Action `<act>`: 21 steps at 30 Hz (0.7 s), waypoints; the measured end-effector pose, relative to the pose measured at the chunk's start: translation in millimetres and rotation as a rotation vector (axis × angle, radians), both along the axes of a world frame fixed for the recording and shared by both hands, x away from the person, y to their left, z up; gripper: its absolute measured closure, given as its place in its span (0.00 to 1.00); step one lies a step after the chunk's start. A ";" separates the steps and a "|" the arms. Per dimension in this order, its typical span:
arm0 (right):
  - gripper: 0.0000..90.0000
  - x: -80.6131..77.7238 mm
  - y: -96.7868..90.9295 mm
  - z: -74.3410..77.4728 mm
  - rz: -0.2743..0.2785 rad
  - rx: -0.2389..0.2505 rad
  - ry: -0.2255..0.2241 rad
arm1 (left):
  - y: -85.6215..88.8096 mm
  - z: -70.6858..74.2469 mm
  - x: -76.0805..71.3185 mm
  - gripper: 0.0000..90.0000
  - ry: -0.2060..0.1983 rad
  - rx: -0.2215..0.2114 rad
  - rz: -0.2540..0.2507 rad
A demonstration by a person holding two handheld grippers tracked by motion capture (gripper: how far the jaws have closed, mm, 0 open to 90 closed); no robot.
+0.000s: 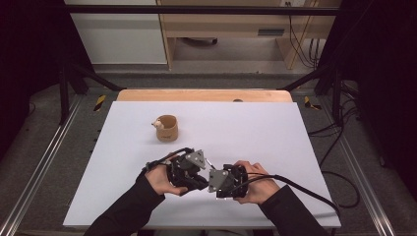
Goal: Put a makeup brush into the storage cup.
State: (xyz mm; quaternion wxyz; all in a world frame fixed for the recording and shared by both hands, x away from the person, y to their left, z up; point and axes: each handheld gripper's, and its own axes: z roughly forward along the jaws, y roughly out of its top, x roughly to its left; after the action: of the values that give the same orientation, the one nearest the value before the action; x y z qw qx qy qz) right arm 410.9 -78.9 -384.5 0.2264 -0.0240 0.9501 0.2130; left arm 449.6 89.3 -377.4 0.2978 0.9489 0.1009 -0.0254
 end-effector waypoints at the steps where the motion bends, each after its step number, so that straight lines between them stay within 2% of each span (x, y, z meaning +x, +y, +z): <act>1: 0.73 -0.1 0.2 -0.2 0.001 -0.002 0.003 | -0.1 0.0 0.1 0.88 -0.003 0.002 -0.003; 5: 0.78 0.0 0.6 -1.2 0.012 -0.002 0.008 | 0.0 0.0 0.4 0.88 -0.003 0.006 -0.006; 20: 0.81 2.7 0.0 -2.0 0.034 -0.018 0.012 | 0.7 -2.3 1.5 0.86 0.001 -0.003 0.008; 21: 0.82 2.3 0.1 -2.7 0.030 -0.010 0.023 | 1.5 -2.5 1.6 0.86 -0.001 -0.006 0.010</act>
State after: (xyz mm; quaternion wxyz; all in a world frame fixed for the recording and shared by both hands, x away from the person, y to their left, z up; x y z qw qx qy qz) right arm 413.3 -78.8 -387.2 0.2123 -0.0368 0.9532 0.2120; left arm 451.2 90.8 -379.9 0.3008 0.9475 0.1057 -0.0239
